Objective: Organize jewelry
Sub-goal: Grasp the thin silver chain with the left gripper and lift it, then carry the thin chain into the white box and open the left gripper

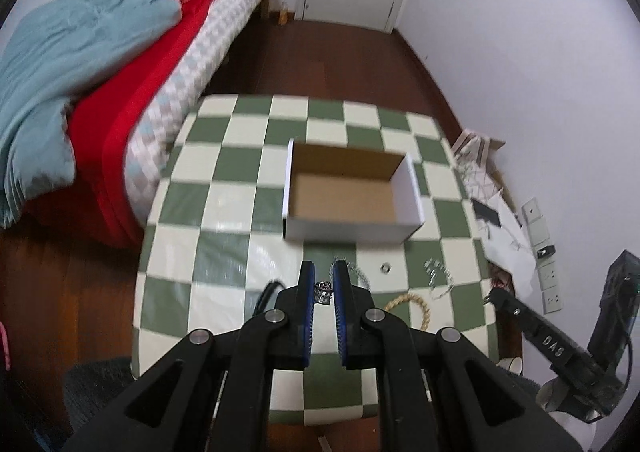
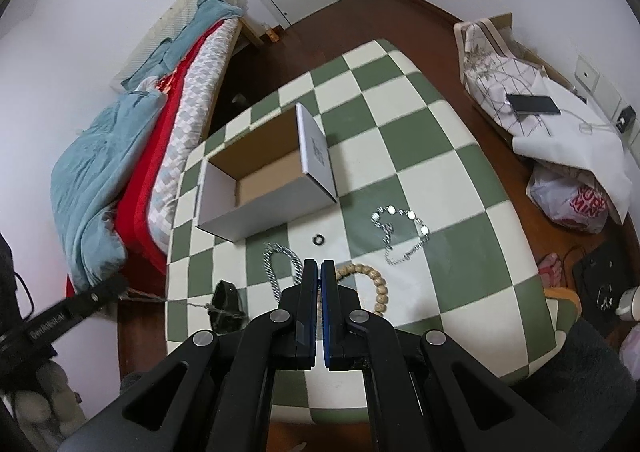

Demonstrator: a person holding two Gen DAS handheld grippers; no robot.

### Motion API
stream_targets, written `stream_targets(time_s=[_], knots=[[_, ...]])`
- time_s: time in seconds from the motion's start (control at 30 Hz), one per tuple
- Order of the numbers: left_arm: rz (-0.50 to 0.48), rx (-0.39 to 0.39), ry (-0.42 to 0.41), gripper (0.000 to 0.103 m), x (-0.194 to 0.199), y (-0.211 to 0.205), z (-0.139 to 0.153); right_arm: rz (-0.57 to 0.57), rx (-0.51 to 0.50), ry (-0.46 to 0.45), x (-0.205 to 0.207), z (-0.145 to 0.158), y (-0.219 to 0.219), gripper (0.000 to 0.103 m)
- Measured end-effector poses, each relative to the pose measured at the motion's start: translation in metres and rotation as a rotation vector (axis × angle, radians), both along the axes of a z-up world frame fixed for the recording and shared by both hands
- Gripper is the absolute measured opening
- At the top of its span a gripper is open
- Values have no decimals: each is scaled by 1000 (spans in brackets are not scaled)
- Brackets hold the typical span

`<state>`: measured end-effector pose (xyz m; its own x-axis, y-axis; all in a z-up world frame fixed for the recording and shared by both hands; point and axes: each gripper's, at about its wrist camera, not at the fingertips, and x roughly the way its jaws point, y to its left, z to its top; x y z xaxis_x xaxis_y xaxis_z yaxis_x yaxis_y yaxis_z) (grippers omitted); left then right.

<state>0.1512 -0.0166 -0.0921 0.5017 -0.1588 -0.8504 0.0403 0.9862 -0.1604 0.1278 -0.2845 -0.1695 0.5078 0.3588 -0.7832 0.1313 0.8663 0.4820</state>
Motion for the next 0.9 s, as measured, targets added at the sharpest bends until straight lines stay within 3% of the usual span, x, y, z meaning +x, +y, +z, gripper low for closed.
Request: stream_targets(time_s=[0.27,0.47,0.7,0.9], knots=[[-25,24,-118,6,31,-5,47,59,-16,-76,29,48,17,2],[-48,57,-140,6,80,-9,55,123,-73,-122,76,74,44,2],[-25,45,-84,6,146,-5,33,176,-136,-99,144,64,75,2],[-23,9,50,6,181,-8,-20,198,-172,-9,191,22,88,2]])
